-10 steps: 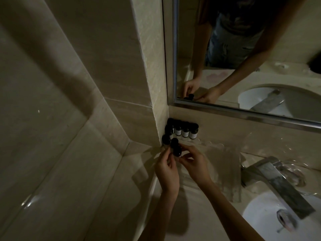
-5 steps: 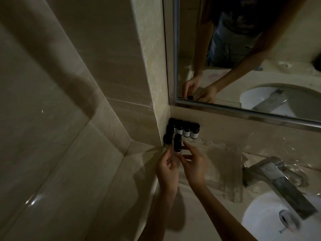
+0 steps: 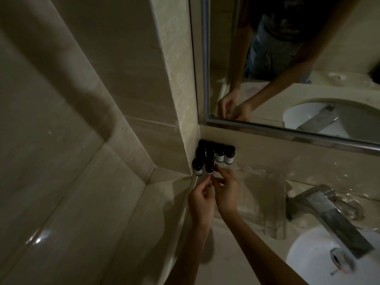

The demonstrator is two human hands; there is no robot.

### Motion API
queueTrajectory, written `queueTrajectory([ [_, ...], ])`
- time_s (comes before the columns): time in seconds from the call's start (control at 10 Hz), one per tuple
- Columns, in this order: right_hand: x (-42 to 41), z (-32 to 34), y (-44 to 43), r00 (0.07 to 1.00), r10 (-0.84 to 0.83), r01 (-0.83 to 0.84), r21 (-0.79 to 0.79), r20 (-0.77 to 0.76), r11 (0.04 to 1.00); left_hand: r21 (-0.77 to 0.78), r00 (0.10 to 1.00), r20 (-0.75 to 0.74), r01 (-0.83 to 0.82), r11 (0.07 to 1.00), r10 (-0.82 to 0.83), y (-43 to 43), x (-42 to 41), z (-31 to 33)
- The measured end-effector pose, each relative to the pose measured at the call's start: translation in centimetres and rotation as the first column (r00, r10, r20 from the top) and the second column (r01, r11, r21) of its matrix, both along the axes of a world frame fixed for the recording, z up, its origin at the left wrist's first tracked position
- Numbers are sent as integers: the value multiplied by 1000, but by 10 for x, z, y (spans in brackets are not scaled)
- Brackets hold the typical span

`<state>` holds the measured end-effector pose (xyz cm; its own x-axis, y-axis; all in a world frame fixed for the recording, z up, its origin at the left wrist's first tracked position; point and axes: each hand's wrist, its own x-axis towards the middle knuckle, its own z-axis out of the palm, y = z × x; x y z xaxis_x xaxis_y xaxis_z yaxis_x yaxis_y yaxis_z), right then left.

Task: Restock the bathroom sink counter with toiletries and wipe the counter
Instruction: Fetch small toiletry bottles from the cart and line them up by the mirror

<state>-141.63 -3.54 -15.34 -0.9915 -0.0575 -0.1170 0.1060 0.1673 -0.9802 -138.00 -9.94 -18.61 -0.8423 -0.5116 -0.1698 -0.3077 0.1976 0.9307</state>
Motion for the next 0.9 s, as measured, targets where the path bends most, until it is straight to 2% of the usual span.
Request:
queueTrajectory([
  [0.2, -6, 2, 1, 1000, 25, -25, 51, -5, 998, 61, 999, 9, -45, 997, 45, 2, -9, 4],
  [0.5, -6, 0, 0, 1000, 27, -27, 42, -4, 999, 121, 1000, 24, -6, 993, 3, -3, -10, 4],
  [0.8, -6, 6, 7, 999, 43, -43, 31, 6, 999, 165, 986, 64, -160, 973, 151, 0, -6, 9],
  [0.9, -6, 8, 7, 999, 39, -39, 37, -13, 999, 192, 989, 53, -147, 970, 140, 2, -9, -1],
])
